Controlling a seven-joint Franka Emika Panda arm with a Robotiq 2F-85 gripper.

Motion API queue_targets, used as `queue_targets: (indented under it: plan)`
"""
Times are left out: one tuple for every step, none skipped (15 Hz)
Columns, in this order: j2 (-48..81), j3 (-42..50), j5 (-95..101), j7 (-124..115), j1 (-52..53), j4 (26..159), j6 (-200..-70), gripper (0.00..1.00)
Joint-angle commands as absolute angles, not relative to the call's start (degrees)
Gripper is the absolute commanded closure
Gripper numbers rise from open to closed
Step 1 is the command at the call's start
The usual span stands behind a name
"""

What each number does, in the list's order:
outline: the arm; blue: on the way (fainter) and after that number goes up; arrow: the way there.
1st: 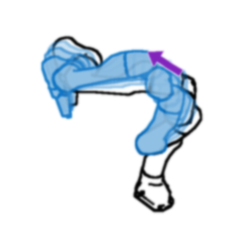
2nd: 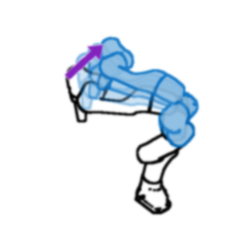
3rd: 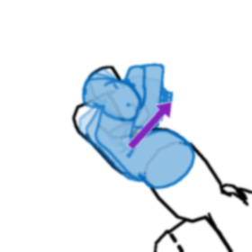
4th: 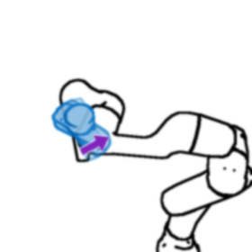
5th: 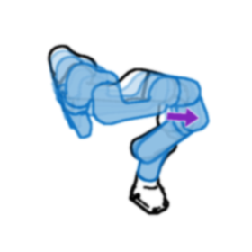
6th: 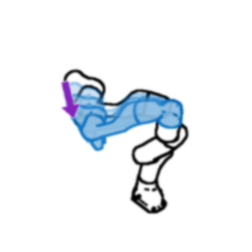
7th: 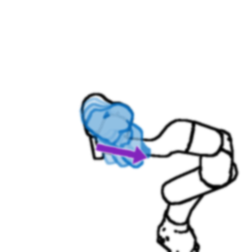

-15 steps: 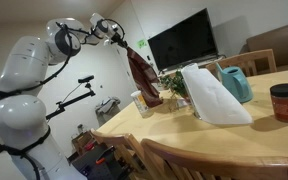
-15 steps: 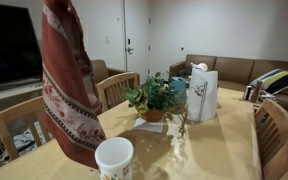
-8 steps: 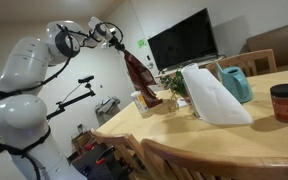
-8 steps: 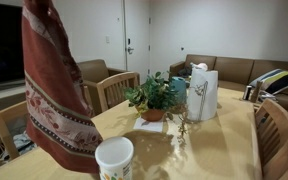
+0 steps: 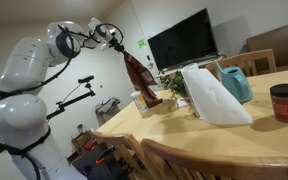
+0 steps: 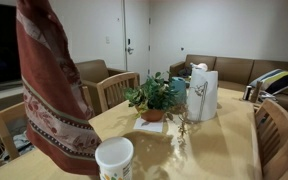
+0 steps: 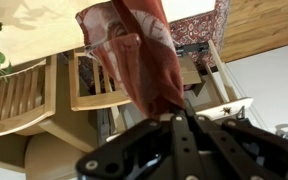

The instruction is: Place the towel over the white container on the left

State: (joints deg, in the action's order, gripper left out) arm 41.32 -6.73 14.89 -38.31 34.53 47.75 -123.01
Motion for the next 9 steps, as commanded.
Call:
queue_targets:
  plan:
    - [42.36,-9.42,14.58,-32.73,35.83,45.95,-125.07,0.99]
    - [42.54,-10.15,15.04,-31.17,36.62,45.57,-125.45,0.99]
    - [42.64,-10.66,15.53,-30.18,37.50,45.21,-125.70,0.99]
    - [42.67,-11.21,15.87,-28.86,38.33,44.87,-126.18,0.99]
    - [42.70,-11.36,16.25,-28.22,39.30,44.46,-126.52,0.99]
    - [42.66,-11.62,16.51,-27.23,40.11,44.09,-126.88,0.99]
    - [42.71,-11.91,16.46,-26.80,40.84,43.66,-127.39,0.99]
    - [42.81,-11.70,16.79,-26.69,41.69,43.25,-128.00,0.99]
    - [42.75,-12.05,16.46,-26.05,42.27,42.99,-128.69,0.99]
